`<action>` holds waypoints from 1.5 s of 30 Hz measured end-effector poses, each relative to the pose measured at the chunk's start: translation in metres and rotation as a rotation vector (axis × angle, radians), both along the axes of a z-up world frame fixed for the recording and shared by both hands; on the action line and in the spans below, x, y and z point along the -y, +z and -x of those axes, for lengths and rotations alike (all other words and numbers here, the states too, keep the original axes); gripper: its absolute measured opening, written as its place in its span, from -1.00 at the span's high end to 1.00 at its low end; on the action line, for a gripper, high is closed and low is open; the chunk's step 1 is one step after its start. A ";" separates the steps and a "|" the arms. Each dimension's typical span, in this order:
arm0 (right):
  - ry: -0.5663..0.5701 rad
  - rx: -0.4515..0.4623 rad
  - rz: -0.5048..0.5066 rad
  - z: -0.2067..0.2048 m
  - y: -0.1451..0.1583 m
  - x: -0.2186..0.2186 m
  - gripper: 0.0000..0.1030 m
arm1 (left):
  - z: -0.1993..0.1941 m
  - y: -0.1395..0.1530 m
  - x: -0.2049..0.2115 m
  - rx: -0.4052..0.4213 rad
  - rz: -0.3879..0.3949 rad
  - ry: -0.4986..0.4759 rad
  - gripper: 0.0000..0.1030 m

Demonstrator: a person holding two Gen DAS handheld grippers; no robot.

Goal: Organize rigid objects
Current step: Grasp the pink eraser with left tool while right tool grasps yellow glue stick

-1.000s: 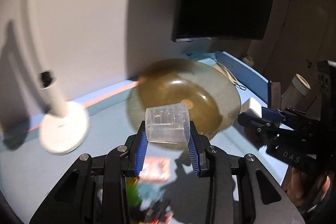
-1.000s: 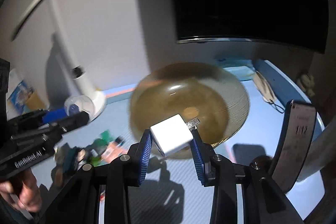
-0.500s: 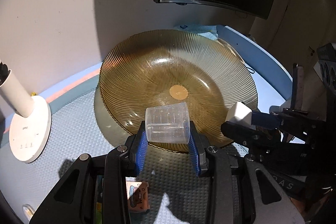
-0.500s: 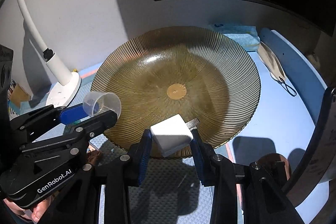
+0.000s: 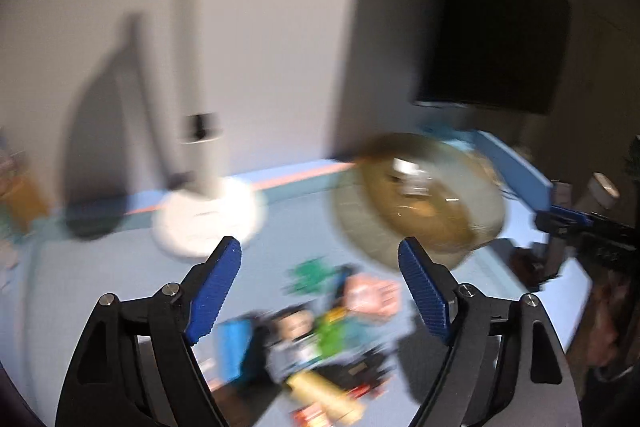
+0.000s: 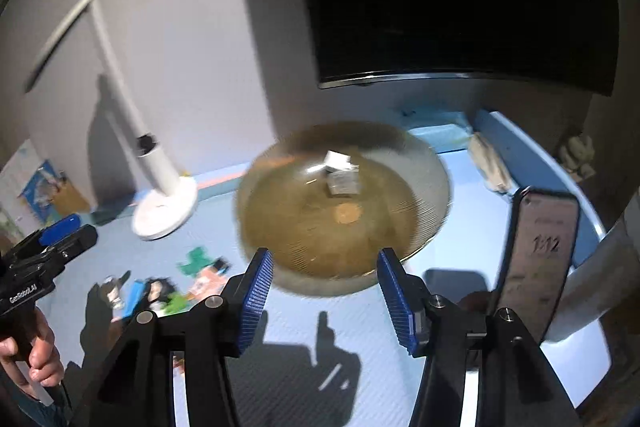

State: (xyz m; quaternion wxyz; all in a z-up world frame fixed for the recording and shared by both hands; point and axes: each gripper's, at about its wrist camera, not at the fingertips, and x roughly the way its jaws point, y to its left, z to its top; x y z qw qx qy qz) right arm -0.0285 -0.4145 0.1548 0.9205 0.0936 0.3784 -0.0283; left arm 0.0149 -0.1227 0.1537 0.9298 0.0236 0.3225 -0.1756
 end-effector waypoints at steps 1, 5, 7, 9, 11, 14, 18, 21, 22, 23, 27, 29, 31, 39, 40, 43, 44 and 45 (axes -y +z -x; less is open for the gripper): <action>0.029 -0.002 -0.018 0.003 -0.003 -0.011 -0.04 | 0.006 -0.004 -0.012 0.001 -0.021 0.050 -0.55; 0.108 -0.050 -0.029 0.008 -0.033 -0.053 -0.05 | 0.032 -0.028 -0.055 -0.038 -0.066 0.222 -0.55; 0.146 -0.087 -0.044 0.009 -0.050 -0.072 -0.05 | 0.044 -0.038 -0.070 -0.055 -0.069 0.269 -0.55; 0.176 -0.118 -0.068 0.011 -0.064 -0.086 -0.05 | 0.057 -0.045 -0.080 -0.060 -0.081 0.298 -0.55; 0.194 -0.135 -0.071 0.013 -0.072 -0.097 -0.05 | 0.066 -0.050 -0.086 -0.062 -0.099 0.317 -0.55; 0.211 -0.144 -0.064 0.016 -0.074 -0.109 -0.05 | 0.071 -0.050 -0.093 -0.059 -0.095 0.320 -0.55; 0.227 -0.146 -0.053 0.016 -0.070 -0.118 -0.05 | 0.075 -0.050 -0.096 -0.055 -0.081 0.314 -0.55; 0.238 -0.149 -0.049 0.018 -0.070 -0.124 -0.05 | 0.074 -0.051 -0.096 -0.057 -0.076 0.307 -0.55; 0.242 -0.153 -0.051 0.017 -0.071 -0.126 -0.05 | 0.074 -0.051 -0.097 -0.061 -0.072 0.304 -0.55; 0.248 -0.162 -0.059 0.018 -0.074 -0.128 -0.05 | 0.074 -0.052 -0.097 -0.065 -0.068 0.302 -0.55; 0.272 -0.200 -0.097 0.019 -0.089 -0.138 -0.05 | 0.073 -0.063 -0.106 -0.096 -0.046 0.280 -0.55; 0.297 -0.218 -0.117 0.022 -0.098 -0.144 -0.05 | 0.074 -0.074 -0.111 -0.127 -0.033 0.246 -0.54; 0.324 -0.235 -0.132 0.024 -0.107 -0.152 -0.05 | 0.075 -0.086 -0.115 -0.170 -0.017 0.217 -0.54; 0.411 -0.269 -0.137 0.013 -0.130 -0.183 0.13 | 0.056 -0.123 -0.105 -0.297 0.046 0.131 -0.41; 0.411 -0.272 -0.135 0.011 -0.132 -0.185 0.16 | 0.052 -0.126 -0.101 -0.305 0.042 0.125 -0.35; 0.400 -0.274 -0.130 0.004 -0.139 -0.184 0.21 | 0.042 -0.133 -0.091 -0.323 0.031 0.109 -0.22; 0.397 -0.270 -0.127 0.001 -0.140 -0.184 0.21 | 0.040 -0.135 -0.089 -0.326 0.030 0.107 -0.22; 0.394 -0.266 -0.121 -0.002 -0.141 -0.185 0.22 | 0.036 -0.138 -0.086 -0.329 0.027 0.106 -0.22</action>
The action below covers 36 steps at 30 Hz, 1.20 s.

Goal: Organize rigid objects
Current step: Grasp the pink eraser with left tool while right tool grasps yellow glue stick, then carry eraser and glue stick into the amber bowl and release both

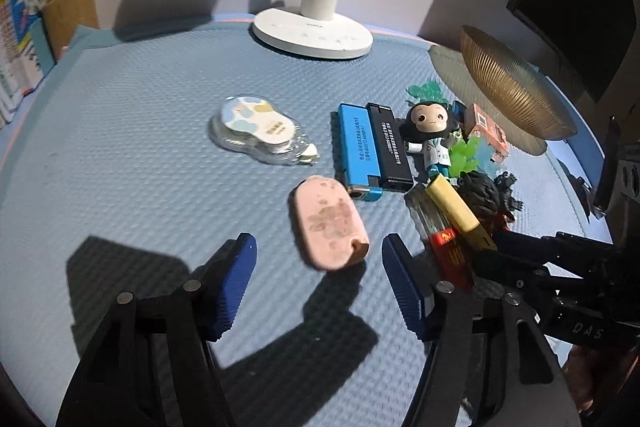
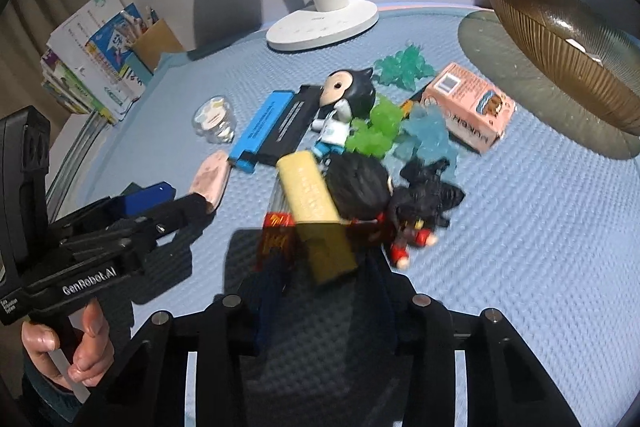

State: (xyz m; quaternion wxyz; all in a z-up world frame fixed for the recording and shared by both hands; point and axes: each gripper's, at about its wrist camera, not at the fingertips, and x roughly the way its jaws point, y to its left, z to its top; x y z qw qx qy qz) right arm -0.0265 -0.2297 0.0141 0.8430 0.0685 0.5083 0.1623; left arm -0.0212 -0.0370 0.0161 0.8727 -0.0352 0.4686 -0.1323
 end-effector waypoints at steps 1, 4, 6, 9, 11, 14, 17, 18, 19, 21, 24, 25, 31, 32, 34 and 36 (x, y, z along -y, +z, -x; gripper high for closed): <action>-0.001 0.003 0.004 -0.003 0.000 0.000 0.22 | -0.003 -0.001 0.002 -0.001 -0.003 0.001 -0.22; 0.013 0.021 0.031 -0.008 -0.001 -0.007 0.22 | -0.009 -0.002 0.007 0.018 -0.026 0.003 -0.12; 0.025 0.039 0.054 -0.008 0.000 -0.014 0.23 | -0.012 -0.002 0.010 0.024 -0.042 -0.001 0.00; 0.042 0.061 0.069 -0.005 0.002 -0.019 0.50 | -0.013 -0.002 0.015 0.038 -0.072 -0.005 0.14; 0.055 0.064 0.072 -0.002 0.002 -0.020 0.54 | -0.010 -0.002 0.017 0.051 -0.090 -0.017 0.33; 0.066 0.067 0.078 0.007 0.002 -0.020 0.54 | -0.001 0.000 0.018 0.063 -0.089 -0.037 0.33; 0.065 0.074 0.088 0.023 0.006 -0.014 0.54 | 0.013 0.007 0.015 0.080 -0.087 -0.062 0.33; 0.064 0.079 0.110 0.033 0.008 -0.009 0.54 | 0.020 0.009 0.013 0.089 -0.088 -0.072 0.33; 0.062 0.084 0.130 0.041 0.010 -0.005 0.55 | 0.026 0.012 0.011 0.097 -0.091 -0.080 0.33; 0.054 0.081 0.148 0.054 0.009 0.005 0.54 | 0.035 0.013 0.008 0.097 -0.085 -0.087 0.33; 0.040 0.033 0.139 0.060 -0.003 0.016 0.54 | 0.039 0.006 0.006 0.068 -0.070 -0.093 0.33; 0.033 0.036 0.127 0.060 -0.002 0.018 0.53 | 0.039 0.002 0.008 0.058 -0.076 -0.090 0.31; 0.007 0.057 0.163 0.052 -0.004 0.008 0.14 | 0.040 -0.003 0.013 0.040 -0.081 -0.081 0.13; 0.013 0.068 0.196 0.052 -0.005 0.003 0.14 | 0.040 -0.003 0.014 0.043 -0.090 -0.081 0.13; 0.037 0.102 0.265 0.057 -0.005 -0.010 0.37 | 0.042 -0.003 0.019 0.062 -0.120 -0.086 0.35; 0.065 0.115 0.276 0.063 -0.003 -0.018 0.54 | 0.042 -0.002 0.023 0.066 -0.132 -0.098 0.35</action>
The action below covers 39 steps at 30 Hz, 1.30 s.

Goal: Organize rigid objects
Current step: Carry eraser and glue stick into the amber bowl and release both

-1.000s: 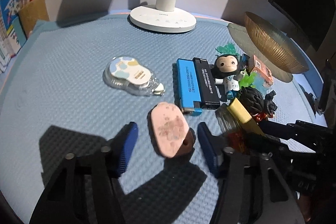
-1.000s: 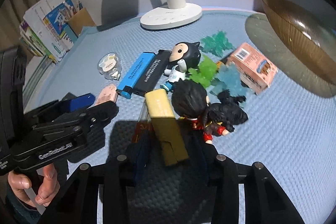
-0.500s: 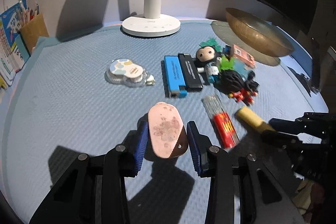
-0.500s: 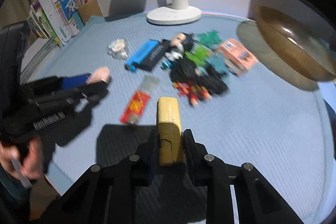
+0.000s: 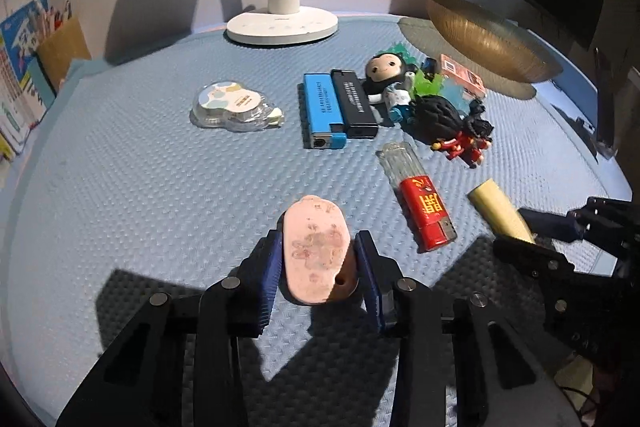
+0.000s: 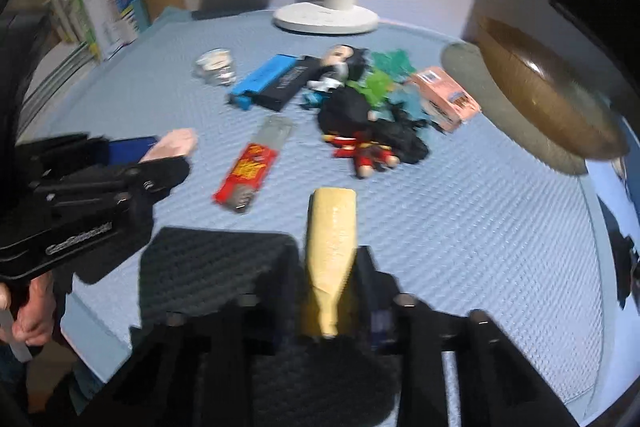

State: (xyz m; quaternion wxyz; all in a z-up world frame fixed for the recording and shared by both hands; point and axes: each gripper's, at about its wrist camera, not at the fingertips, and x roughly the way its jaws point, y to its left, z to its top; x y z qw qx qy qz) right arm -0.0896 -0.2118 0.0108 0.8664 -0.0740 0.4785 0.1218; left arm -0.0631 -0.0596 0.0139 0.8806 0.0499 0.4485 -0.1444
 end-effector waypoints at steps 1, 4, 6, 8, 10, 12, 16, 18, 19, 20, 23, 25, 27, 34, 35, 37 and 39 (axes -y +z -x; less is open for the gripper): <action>0.007 -0.004 -0.014 0.002 0.001 -0.001 0.54 | 0.001 0.003 0.001 0.001 0.012 -0.009 0.35; 0.010 0.009 -0.075 0.005 0.014 0.007 0.55 | 0.001 0.021 0.007 0.043 0.021 -0.029 0.35; -0.018 0.048 -0.096 0.005 0.031 0.021 0.55 | -0.003 0.034 0.013 0.070 0.031 -0.045 0.35; -0.064 0.095 -0.123 0.000 0.053 0.044 0.55 | -0.011 0.057 0.025 0.117 0.047 -0.081 0.35; -0.132 0.145 -0.133 -0.009 0.077 0.076 0.55 | -0.022 0.078 0.042 0.160 0.053 -0.118 0.35; -0.201 0.183 -0.114 -0.021 0.094 0.103 0.55 | -0.039 0.099 0.063 0.191 0.069 -0.153 0.35; -0.335 0.225 -0.110 -0.051 0.124 0.162 0.55 | -0.073 0.136 0.109 0.240 0.111 -0.228 0.35; -0.386 0.230 -0.113 -0.068 0.132 0.189 0.55 | -0.094 0.146 0.136 0.251 0.115 -0.259 0.35; -0.398 0.223 -0.112 -0.075 0.135 0.195 0.55 | -0.102 0.148 0.145 0.243 0.121 -0.271 0.35; -0.414 0.208 -0.114 -0.084 0.135 0.203 0.55 | -0.110 0.148 0.155 0.229 0.128 -0.288 0.35; -0.443 0.142 -0.117 -0.105 0.124 0.222 0.55 | -0.132 0.140 0.188 0.177 0.142 -0.332 0.35; -0.452 0.089 -0.106 -0.114 0.111 0.225 0.55 | -0.141 0.128 0.205 0.143 0.132 -0.354 0.35; -0.451 0.056 -0.103 -0.118 0.102 0.228 0.55 | -0.143 0.118 0.222 0.106 0.122 -0.374 0.35; -0.431 -0.020 -0.053 -0.133 0.079 0.232 0.55 | -0.156 0.080 0.250 0.008 0.095 -0.392 0.35; -0.430 -0.028 -0.050 -0.134 0.077 0.233 0.55 | -0.158 0.077 0.252 0.001 0.090 -0.392 0.35; -0.431 -0.043 -0.051 -0.137 0.073 0.235 0.55 | -0.161 0.073 0.256 -0.013 0.086 -0.387 0.34; -0.442 -0.042 -0.062 -0.141 0.073 0.237 0.50 | -0.163 0.072 0.257 -0.022 0.094 -0.381 0.08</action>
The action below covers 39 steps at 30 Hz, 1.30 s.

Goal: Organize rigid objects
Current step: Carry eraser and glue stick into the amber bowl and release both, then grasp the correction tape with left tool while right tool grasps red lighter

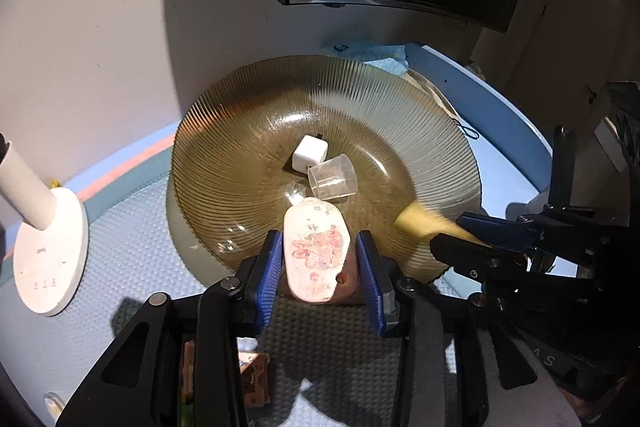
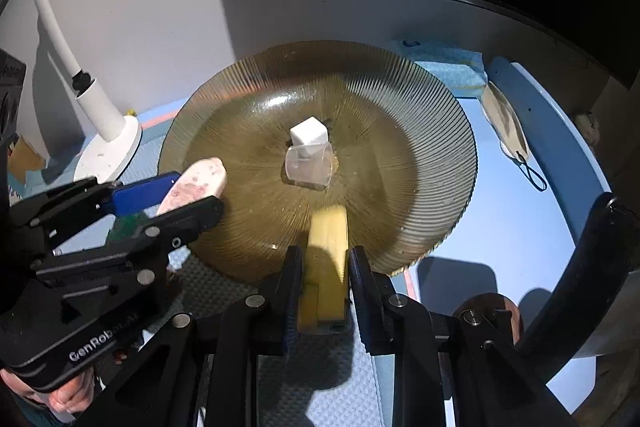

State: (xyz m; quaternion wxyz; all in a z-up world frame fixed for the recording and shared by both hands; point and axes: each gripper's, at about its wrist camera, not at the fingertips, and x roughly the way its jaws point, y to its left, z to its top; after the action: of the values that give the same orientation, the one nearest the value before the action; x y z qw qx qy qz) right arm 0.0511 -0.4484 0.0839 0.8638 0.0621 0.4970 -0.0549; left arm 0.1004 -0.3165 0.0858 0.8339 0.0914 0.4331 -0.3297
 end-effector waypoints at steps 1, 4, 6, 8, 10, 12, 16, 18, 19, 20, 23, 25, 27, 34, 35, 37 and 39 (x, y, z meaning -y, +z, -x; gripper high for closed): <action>-0.015 0.004 -0.007 0.000 0.001 0.002 0.48 | -0.001 0.002 -0.002 0.007 -0.005 0.021 -0.18; -0.038 0.032 -0.001 0.006 0.008 0.005 0.45 | 0.002 0.013 -0.017 0.046 0.033 0.057 -0.51; -0.023 0.062 0.006 0.016 0.016 -0.001 0.45 | 0.007 0.025 -0.037 0.058 0.070 0.077 -0.51; -0.007 0.082 0.020 0.026 0.024 -0.011 0.45 | 0.016 0.037 -0.057 0.082 0.097 0.105 -0.51; 0.015 0.110 0.041 0.036 0.035 -0.024 0.45 | 0.033 0.051 -0.081 0.122 0.116 0.138 -0.51; 0.037 0.143 0.058 0.048 0.047 -0.040 0.45 | 0.046 0.061 -0.097 0.154 0.119 0.157 -0.51; 0.086 0.215 0.080 0.073 0.070 -0.071 0.43 | 0.083 0.077 -0.140 0.213 0.131 0.217 -0.51; 0.108 0.240 0.085 0.084 0.076 -0.088 0.42 | 0.097 0.080 -0.160 0.224 0.139 0.246 -0.51; 0.118 0.249 0.088 0.088 0.079 -0.096 0.42 | 0.101 0.082 -0.168 0.232 0.138 0.260 -0.51; 0.129 0.257 0.090 0.092 0.081 -0.103 0.42 | 0.108 0.083 -0.179 0.243 0.135 0.279 -0.51; 0.151 0.283 0.110 0.104 0.087 -0.124 0.42 | 0.124 0.084 -0.202 0.268 0.130 0.319 -0.51; 0.165 0.301 0.126 0.111 0.092 -0.138 0.41 | 0.131 0.083 -0.215 0.279 0.125 0.341 -0.51; 0.174 0.317 0.133 0.117 0.096 -0.147 0.31 | 0.138 0.080 -0.228 0.283 0.118 0.364 -0.51; 0.194 0.371 0.228 0.131 0.106 -0.181 0.05 | 0.147 0.061 -0.264 0.244 0.126 0.426 -0.51; 0.198 0.372 0.231 0.131 0.106 -0.183 0.05 | 0.147 0.058 -0.267 0.238 0.126 0.433 -0.51; 0.212 0.369 0.228 0.130 0.105 -0.188 0.05 | 0.147 0.052 -0.275 0.224 0.128 0.451 -0.51; 0.219 0.365 0.224 0.131 0.103 -0.193 0.05 | 0.147 0.047 -0.282 0.211 0.129 0.465 -0.51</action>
State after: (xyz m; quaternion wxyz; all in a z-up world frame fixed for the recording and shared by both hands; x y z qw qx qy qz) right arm -0.0801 -0.2550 0.1872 0.9417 -0.0794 0.3270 -0.0032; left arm -0.0469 -0.0347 0.1325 0.9320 -0.0301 0.3311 -0.1446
